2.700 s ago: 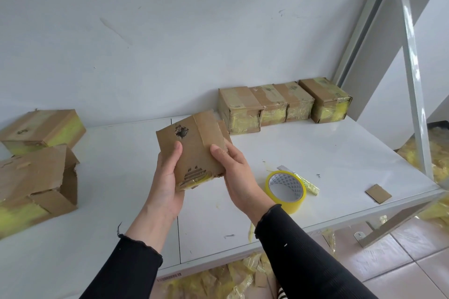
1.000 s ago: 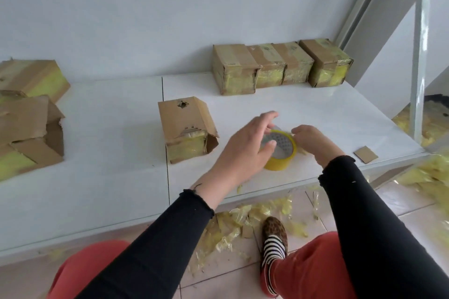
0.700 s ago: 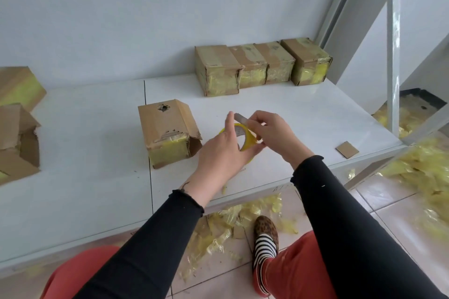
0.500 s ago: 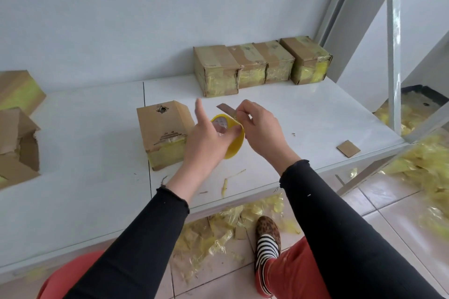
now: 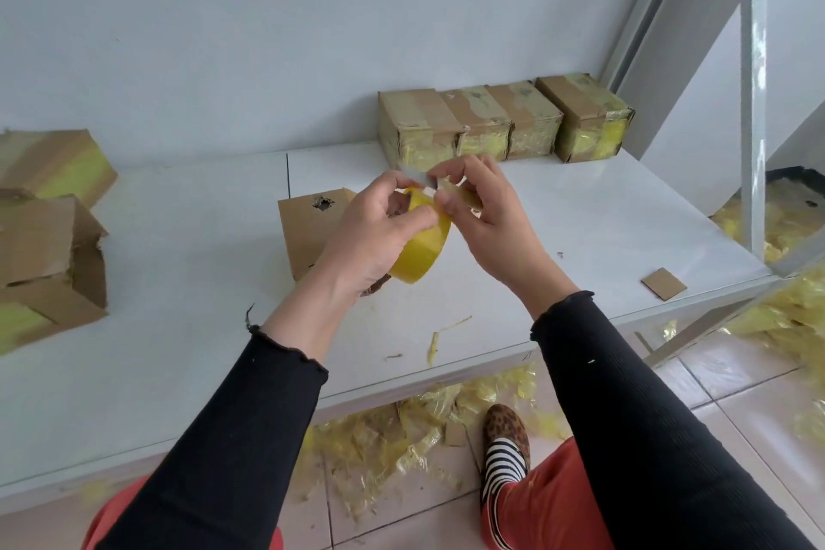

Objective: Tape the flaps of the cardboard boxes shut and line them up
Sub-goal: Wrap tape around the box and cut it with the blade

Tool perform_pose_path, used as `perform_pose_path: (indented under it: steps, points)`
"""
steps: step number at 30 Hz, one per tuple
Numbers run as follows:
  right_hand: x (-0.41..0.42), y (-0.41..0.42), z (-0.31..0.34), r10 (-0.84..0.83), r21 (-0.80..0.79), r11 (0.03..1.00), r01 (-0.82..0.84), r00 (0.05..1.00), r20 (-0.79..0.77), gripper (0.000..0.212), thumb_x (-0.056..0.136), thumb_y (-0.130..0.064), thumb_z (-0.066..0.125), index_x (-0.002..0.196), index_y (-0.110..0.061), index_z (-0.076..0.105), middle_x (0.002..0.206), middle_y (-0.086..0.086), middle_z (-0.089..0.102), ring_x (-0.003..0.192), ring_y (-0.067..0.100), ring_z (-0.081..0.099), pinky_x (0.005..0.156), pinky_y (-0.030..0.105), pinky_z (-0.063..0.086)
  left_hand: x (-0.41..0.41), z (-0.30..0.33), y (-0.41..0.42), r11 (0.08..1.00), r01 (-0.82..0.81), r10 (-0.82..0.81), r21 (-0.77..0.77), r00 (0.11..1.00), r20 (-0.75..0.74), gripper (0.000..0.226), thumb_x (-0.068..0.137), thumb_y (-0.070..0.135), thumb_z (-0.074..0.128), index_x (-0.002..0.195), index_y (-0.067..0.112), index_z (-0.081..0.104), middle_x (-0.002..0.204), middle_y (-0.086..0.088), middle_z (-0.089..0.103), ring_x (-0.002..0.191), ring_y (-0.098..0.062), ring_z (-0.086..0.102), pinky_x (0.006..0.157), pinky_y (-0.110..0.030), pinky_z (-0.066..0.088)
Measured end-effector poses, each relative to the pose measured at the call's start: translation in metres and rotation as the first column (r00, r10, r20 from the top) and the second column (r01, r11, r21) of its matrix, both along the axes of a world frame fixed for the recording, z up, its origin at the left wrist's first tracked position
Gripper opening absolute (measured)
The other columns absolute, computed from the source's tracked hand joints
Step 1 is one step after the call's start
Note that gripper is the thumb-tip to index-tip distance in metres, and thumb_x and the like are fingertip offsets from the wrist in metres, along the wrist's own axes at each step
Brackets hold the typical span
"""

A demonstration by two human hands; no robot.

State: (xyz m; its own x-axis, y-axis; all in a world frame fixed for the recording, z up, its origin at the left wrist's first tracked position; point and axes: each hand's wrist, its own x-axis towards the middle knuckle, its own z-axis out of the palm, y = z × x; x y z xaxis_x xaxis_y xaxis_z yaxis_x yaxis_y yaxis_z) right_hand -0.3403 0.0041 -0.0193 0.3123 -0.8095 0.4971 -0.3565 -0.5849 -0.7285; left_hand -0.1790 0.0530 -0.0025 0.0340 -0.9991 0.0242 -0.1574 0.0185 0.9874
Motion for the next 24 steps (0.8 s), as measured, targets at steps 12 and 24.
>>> perform_pose_path:
  steps: [12,24]
  points:
    - [0.020,0.010,-0.006,0.104,0.247,0.961,-0.127,0.989,0.106,0.022,0.108,-0.029,0.046,0.109,-0.018,0.065,0.081,-0.006,0.059,0.071,-0.001,0.049,0.070,0.015,0.037,0.062,0.003,0.013,0.983,-0.177,0.158,-0.049,0.952,-0.263,0.024,0.093,0.008,0.063,0.091,0.029,0.074,0.089,0.003,0.065,0.076,-0.013,0.059,0.063,-0.028,0.050]
    - [0.049,0.020,-0.009,0.195,0.343,0.914,-0.219,0.975,0.102,0.033,0.108,-0.026,0.051,0.086,-0.004,0.061,0.070,0.001,0.055,0.062,0.011,0.044,0.063,0.026,0.035,0.071,-0.003,0.016,0.944,-0.308,0.238,-0.119,0.885,-0.401,0.009,0.089,0.008,0.075,0.090,0.017,0.076,0.114,-0.001,0.068,0.096,-0.012,0.067,0.076,-0.034,0.057]
